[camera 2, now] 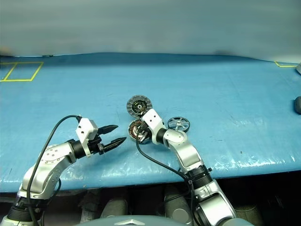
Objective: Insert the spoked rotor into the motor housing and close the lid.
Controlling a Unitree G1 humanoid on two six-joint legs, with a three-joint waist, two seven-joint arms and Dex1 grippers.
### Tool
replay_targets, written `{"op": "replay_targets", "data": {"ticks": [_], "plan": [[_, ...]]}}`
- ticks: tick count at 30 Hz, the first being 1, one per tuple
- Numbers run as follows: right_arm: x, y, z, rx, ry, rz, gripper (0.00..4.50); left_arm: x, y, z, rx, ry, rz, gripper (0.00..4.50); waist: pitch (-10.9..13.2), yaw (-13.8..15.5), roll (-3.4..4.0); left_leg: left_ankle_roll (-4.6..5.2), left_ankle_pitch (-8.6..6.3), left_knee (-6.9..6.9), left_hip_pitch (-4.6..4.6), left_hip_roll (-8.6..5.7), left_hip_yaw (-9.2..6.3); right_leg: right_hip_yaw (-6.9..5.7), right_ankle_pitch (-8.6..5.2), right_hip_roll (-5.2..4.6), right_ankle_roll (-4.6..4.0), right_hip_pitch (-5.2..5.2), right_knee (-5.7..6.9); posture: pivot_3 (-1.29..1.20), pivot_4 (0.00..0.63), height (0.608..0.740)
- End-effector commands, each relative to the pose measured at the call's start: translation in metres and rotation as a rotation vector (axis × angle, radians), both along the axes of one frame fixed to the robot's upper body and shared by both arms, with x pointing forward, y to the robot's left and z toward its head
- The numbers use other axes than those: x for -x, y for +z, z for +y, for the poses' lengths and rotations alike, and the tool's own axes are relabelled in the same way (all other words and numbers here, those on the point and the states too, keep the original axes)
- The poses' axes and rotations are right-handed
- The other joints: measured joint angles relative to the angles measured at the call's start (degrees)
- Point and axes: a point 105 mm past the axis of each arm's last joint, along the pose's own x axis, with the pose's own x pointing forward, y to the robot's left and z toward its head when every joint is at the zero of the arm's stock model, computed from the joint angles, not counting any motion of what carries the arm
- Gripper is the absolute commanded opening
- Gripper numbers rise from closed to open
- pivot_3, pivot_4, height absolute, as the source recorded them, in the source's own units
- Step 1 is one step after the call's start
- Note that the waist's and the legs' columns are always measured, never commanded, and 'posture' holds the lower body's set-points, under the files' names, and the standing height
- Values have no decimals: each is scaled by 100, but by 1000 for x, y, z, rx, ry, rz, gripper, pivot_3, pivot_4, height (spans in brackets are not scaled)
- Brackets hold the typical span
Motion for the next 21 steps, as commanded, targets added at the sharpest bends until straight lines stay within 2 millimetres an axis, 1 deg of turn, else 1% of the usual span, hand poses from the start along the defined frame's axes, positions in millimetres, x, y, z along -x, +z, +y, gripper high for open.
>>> {"op": "replay_targets", "data": {"ticks": [1, 4, 5, 7, 8, 9, 11, 12, 16, 18, 20, 21], "plan": [[-5, 9, -1, 10, -8, -54, 23, -1, 12, -2, 12, -10, -49, 3307, 0, 2, 0, 0, 0, 0, 0, 0, 0, 0, 0, 0, 0, 0, 0, 0, 150, 740], [-8, 0, -4, 83, -17, -61, 23, -1, 11, -2, 10, -8, -47, 3307, 0, 1, 0, 0, 0, 1, 0, -1, 0, 0, 0, -1, 0, 1, 0, 0, 150, 740], [-8, -6, -5, 121, -15, -48, 23, 0, 11, -2, 13, -11, -47, 3307, 0, 2, 0, 0, 0, 1, 1, -1, 0, 0, 1, -1, 0, 1, 0, 0, 150, 740], [-8, -29, -13, 258, -20, -1, 23, 1, 11, -3, 15, -21, -43, 3307, 0, -2, 0, 0, 0, 1, 4, -1, 0, 0, 1, 0, -1, 4, 1, 0, 150, 740], [-8, -37, -17, 301, -21, 7, 23, 1, 11, -4, 14, -25, -43, 3307, -2, -5, -1, 0, 0, 2, 8, 0, 1, 1, 0, 0, -1, 6, 2, 0, 150, 740], [-8, -39, -18, 273, -33, 45, 23, 2, 11, -4, 14, -27, -43, 3307, -5, -2, -5, 0, 0, 2, 17, 0, 2, 1, 0, -1, 0, 13, 2, 0, 150, 740], [-4, -35, -14, 168, -30, 115, 23, 1, 12, -4, 14, -23, -47, 3307, -8, 1, -9, 0, 0, 2, 31, 1, 0, 0, -4, 0, 5, 26, 2, 0, 150, 740], [-2, -34, -13, 152, -20, 130, 23, 1, 12, -3, 13, -21, -49, 3307, -8, 2, -9, 0, 0, 4, 30, 2, -1, -1, -6, 2, 9, 27, 2, 0, 150, 740], [2, -42, -15, 194, -11, 122, 23, 1, 12, -3, 13, -18, -51, 3307, -10, 3, -9, 0, 0, 9, 30, 1, 2, 1, -8, -1, 16, 29, 3, 0, 150, 740], [3, -39, -14, 189, -4, 89, 23, 1, 13, -2, 15, -14, -52, 3307, -10, 6, -9, 0, 0, 9, 30, -1, 2, 1, -7, -2, 16, 28, 3, 0, 150, 740], [1, -28, -9, 110, -6, 57, 23, 0, 13, -2, 18, -11, -53, 3307, -10, 13, -9, 0, 0, 6, 28, -1, 0, 0, -8, -2, 14, 27, 3, 0, 150, 740], [0, -11, -4, -22, -17, 69, 23, 1, 13, -2, 18, -10, -52, 3307, -10, 15, -9, 0, 0, 4, 28, -1, 0, 1, -8, -1, 13, 26, 3, 0, 150, 740]]}}
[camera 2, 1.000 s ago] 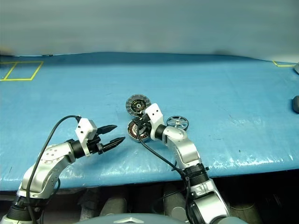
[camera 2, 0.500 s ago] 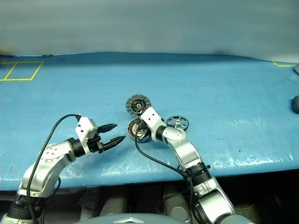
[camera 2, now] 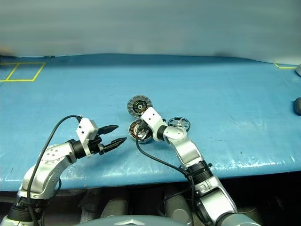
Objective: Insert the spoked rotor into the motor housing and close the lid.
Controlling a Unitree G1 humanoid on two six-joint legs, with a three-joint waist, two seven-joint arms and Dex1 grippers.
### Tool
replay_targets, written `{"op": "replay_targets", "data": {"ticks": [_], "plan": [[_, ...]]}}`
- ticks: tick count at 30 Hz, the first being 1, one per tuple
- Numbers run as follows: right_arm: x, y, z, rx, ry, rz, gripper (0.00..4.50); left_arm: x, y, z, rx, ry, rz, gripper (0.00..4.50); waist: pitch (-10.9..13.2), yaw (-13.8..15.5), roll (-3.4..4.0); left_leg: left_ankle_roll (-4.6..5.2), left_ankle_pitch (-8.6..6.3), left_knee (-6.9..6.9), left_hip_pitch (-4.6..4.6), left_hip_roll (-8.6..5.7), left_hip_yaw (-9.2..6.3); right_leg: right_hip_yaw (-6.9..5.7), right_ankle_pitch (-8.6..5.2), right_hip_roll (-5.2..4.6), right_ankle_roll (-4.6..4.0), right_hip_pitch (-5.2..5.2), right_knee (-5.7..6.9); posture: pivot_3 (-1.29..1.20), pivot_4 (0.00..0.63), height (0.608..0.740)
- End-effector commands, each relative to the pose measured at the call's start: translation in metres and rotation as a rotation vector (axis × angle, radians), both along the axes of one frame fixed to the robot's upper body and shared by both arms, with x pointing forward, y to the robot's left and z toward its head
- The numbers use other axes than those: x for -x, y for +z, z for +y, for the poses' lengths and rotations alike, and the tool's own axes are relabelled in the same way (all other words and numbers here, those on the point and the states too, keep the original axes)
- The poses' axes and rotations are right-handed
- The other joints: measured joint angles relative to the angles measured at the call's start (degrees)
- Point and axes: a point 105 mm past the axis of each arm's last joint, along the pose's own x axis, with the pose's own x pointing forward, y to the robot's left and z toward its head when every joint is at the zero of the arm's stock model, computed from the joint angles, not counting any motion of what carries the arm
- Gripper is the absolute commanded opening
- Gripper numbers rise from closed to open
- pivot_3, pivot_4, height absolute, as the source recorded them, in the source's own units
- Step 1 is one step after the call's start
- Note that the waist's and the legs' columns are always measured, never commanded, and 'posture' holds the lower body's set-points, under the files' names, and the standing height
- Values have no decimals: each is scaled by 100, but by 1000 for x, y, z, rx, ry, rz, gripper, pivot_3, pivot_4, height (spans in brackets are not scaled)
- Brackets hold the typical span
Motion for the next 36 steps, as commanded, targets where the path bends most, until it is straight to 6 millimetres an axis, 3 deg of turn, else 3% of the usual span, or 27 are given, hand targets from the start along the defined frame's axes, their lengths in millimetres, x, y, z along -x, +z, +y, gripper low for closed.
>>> {"op": "replay_targets", "data": {"ticks": [1, 4, 12, 15, 19, 24, 29, 36], "plan": [[4, 10, 3, -210, -23, 74, 23, 0, 13, -2, 17, -8, -53, 3307, 1, 4, -1, 0, 0, -1, -2, 1, -1, 0, 0, 1, 0, -1, -1, 0, 150, 740], [-1, 34, 1, -318, -35, 30, 23, 0, 13, -2, 18, -9, -53, 3307, 11, -7, 8, 0, 0, -2, -18, 2, -1, 0, 8, 2, -14, -17, 0, 0, 150, 740], [-1, 59, -13, -285, -54, -88, 23, 2, 17, -5, 20, -22, -64, 3307, 15, 4, 13, 0, 0, -3, -29, 0, -1, 0, 9, 1, -15, -26, -2, 0, 150, 740], [6, 66, -34, -190, -66, -129, 23, 3, 21, -8, 31, -34, -79, 3307, 16, 31, 13, 0, 0, -3, -33, -1, -2, -1, 9, -1, -15, -27, -4, 0, 150, 740], [10, 81, -88, 50, -119, -299, 23, 6, 27, -17, 56, -58, -100, 3307, 20, 106, 17, 1, -1, -1, -37, -14, -3, -1, 4, -14, -7, -24, -12, 0, 150, 740], [9, 92, -129, 232, -116, -308, 1558, 7, 27, -24, 78, -82, -102, 3307, 26, 67, 17, 3, -2, 1, -33, -10, 2, 3, 1, -9, 2, -22, -14, 0, 150, 740], [2, 89, -143, 384, -30, -250, 3229, 8, 23, -34, 77, -120, -78, 3307, 29, 56, 18, 4, -2, 4, -29, -7, 1, 4, 0, -3, 2, -20, -7, 0, 150, 740], [6, 67, -140, 617, 227, -156, 3229, 11, 26, -46, 72, -203, -98, 3307, 32, 86, 17, 9, -5, 10, -32, -12, 3, 4, 6, -10, -1, -16, -15, 0, 150, 740]]}}
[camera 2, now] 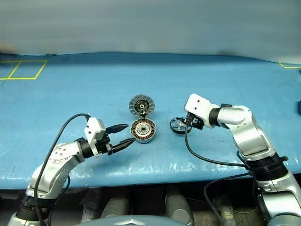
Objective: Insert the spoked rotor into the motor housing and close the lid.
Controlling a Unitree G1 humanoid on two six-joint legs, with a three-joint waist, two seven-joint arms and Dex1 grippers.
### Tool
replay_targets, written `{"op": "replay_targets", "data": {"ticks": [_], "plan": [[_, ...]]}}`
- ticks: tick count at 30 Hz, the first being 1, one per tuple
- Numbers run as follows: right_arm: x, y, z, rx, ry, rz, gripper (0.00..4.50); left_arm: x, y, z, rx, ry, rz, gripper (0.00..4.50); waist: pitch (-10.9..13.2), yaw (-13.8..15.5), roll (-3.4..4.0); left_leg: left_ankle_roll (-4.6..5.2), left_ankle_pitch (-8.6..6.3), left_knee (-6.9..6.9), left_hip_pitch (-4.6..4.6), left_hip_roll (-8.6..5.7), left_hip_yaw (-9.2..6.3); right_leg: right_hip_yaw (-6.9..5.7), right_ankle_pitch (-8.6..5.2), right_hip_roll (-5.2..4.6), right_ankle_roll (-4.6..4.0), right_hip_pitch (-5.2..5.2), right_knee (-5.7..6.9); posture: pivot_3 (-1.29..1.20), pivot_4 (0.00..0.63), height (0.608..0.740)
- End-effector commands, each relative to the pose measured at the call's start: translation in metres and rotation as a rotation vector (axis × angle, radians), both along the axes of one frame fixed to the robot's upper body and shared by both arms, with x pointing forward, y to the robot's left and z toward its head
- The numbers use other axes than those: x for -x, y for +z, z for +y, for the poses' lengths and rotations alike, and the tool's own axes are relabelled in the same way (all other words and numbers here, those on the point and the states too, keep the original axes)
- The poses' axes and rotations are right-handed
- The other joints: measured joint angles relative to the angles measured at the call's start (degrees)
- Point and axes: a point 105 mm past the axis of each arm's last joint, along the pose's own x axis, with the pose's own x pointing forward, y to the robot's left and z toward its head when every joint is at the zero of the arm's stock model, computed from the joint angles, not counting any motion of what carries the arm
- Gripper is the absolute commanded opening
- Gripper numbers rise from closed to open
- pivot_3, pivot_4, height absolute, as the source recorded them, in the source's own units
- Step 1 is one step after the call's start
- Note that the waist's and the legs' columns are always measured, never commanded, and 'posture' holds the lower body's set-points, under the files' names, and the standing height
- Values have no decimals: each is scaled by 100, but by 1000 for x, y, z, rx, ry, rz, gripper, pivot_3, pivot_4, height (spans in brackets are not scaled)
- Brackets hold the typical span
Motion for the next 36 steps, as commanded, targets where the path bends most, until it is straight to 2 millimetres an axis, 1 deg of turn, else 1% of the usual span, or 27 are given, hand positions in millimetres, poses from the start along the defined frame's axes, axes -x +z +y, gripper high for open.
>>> {"op": "replay_targets", "data": {"ticks": [1, 4, 9, 13, 15, 16, 18, 21, 25, 27, 31, 33, 36], "plan": [[4, -10, 2, 126, 117, 53, 3229, 6, 13, -16, 10, -92, -61, 3307, 1, 10, -1, 0, 0, 0, 0, -1, 0, 0, 0, -1, 0, 0, -1, 0, 150, 740], [-3, -18, 3, 181, 143, 64, 3229, 10, 17, -28, 21, -153, -79, 3307, 2, 17, -1, 1, -1, 0, -1, -1, 1, 0, 0, -1, -1, 0, -3, 0, 150, 740], [-19, -14, 8, 203, 157, 29, 3229, 11, 20, -44, 28, -208, -89, 3307, 3, 10, 0, 1, -1, 2, -1, 0, 1, 0, 1, 0, -2, 0, -1, 0, 150, 740], [-17, 1, 16, 123, 186, 48, 3229, 13, 20, -45, 34, -214, -88, 3307, 3, 17, 0, 1, -1, 3, -2, 1, -2, -1, 2, 2, -2, 0, 2, 0, 150, 740], [-10, 10, 21, 82, 221, 79, 3229, 14, 19, -43, 43, -207, -80, 3307, 3, 26, 0, 2, -1, 3, -2, 0, -4, -1, 2, 0, -2, 1, 2, 0, 150, 740], [-5, 14, 23, 73, 246, 93, 3229, 14, 18, -41, 41, -199, -75, 3307, 3, 29, 1, 3, -2, 4, -2, 0, -3, -1, 2, -1, -2, 1, 2, 0, 150, 740], [-1, 18, 21, 111, 271, 80, 3229, 13, 15, -39, 38, -188, -68, 3307, 4, 29, 2, 5, -3, 4, -3, -1, -3, -1, 2, -3, -2, 1, 1, 0, 150, 740], [-15, 20, 12, 169, 219, 30, 3229, 14, 14, -38, 41, -180, -63, 3307, 5, 28, 3, 6, -3, 6, -3, 0, -3, -3, 2, -3, -2, 1, 2, 0, 150, 740], [-34, 17, 4, 210, 160, 10, 3229, 15, 15, -38, 48, -183, -61, 3307, 5, 19, 3, 5, -3, 18, -1, 0, -1, -2, 3, -1, -1, 6, 6, 0, 150, 740], [-43, 10, 0, 251, 142, 4, 3229, 15, 15, -39, 48, -186, -62, 3307, 5, 13, 3, 5, -3, 21, -1, 0, 2, 0, 4, -2, 1, 6, 6, 0, 150, 740], [-44, -5, -6, 334, 165, 46, 3229, 16, 15, -39, 41, -187, -66, 3307, 6, 22, 5, 6, -3, 21, -2, 1, 1, -1, 4, -1, 0, 5, 7, 0, 150, 740], [-44, -10, -8, 353, 172, 59, 3229, 16, 15, -39, 44, -181, -65, 3307, 7, 28, 8, 7, -4, 19, -3, -1, 1, -1, 5, -4, 0, 4, 6, 0, 150, 740], [-43, -11, -7, 344, 184, 70, 3229, 17, 14, -38, 48, -171, -59, 3307, 8, 27, 8, 10, -6, 19, -4, -1, 2, -1, 5, -6, 0, 3, 5, 0, 150, 740]]}}
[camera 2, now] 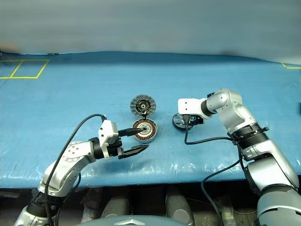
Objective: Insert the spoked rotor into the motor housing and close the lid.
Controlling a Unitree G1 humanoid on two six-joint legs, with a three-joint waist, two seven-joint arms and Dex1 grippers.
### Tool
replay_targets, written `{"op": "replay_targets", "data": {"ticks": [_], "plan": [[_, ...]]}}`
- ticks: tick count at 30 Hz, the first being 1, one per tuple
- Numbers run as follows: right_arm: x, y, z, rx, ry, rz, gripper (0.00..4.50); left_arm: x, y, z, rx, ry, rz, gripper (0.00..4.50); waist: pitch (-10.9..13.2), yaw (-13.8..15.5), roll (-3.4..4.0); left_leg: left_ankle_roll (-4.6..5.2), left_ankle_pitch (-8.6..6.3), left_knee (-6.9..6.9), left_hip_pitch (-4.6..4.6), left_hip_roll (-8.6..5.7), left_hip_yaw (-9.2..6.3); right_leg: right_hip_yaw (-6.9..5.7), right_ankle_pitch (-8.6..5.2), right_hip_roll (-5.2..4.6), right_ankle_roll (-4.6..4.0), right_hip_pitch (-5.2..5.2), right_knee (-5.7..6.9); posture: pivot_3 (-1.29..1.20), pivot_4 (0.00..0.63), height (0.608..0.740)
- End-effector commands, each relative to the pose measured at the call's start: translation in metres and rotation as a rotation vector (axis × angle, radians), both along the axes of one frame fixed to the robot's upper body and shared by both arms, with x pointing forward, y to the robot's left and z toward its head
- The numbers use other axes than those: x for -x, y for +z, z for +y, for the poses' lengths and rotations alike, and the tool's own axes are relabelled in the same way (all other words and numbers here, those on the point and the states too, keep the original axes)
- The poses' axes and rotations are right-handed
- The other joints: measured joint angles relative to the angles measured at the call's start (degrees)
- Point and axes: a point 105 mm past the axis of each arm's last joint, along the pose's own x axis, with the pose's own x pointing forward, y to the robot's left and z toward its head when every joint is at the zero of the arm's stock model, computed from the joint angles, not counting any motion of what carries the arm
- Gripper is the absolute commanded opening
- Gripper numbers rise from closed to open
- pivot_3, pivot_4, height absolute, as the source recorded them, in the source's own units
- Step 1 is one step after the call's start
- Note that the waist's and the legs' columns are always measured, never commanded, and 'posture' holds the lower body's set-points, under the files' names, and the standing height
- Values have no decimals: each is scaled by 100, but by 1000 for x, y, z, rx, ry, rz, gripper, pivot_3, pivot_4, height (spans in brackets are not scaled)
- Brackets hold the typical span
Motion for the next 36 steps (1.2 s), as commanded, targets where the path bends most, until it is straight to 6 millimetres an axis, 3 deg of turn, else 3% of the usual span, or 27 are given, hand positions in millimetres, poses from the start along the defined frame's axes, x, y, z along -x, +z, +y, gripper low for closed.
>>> {"op": "replay_targets", "data": {"ticks": [1, 11, 14, 18, 28, 32, 36], "plan": [[-4, 13, 5, -12, 28, -34, 3229, 6, 12, -2, 25, -4, -50, 3307, 0, -6, 0, 0, 0, 0, 0, 0, 0, 0, 0, 0, 0, 0, 0, 0, 150, 740], [0, 2, 12, -14, 51, 1, 3229, 5, 8, 1, 15, 19, -41, 3307, 1, -15, 1, 0, 0, 9, 3, 0, 0, 0, 0, 1, 0, 5, 6, 0, 150, 740], [4, -1, 11, 1, 70, 23, 2676, 5, 7, 1, 14, 20, -38, 3307, 1, -13, 2, 1, 0, 9, 3, 1, -1, 0, 0, 2, 0, 4, 7, 0, 150, 740], [6, -5, 8, 12, 69, 30, 1430, 4, 7, 1, 13, 23, -37, 3307, 0, -16, 2, 1, 0, 9, 3, 1, -1, 0, 0, 2, 0, 5, 7, 0, 150, 740], [15, -5, 8, -2, 74, 16, 1423, 1, 10, 6, 7, 36, -53, 3307, 0, -9, 1, 1, 0, 11, 4, 1, -3, -1, 0, 2, 0, 8, 9, 0, 150, 740], [21, 19, 21, -145, 64, -76, 1423, -1, 17, 17, 4, 78, -88, 3307, 1, -7, 2, 1, 0, 11, 4, 1, -4, -1, 0, 3, 0, 6, 10, 0, 150, 740], [43, 38, 36, -368, 34, -124, 1423, -5, 20, 34, 3, 162, -100, 3307, 2, -7, 4, 1, -1, 10, 1, 2, -6, -2, 0, 3, 0, 4, 11, 0, 150, 740]]}}
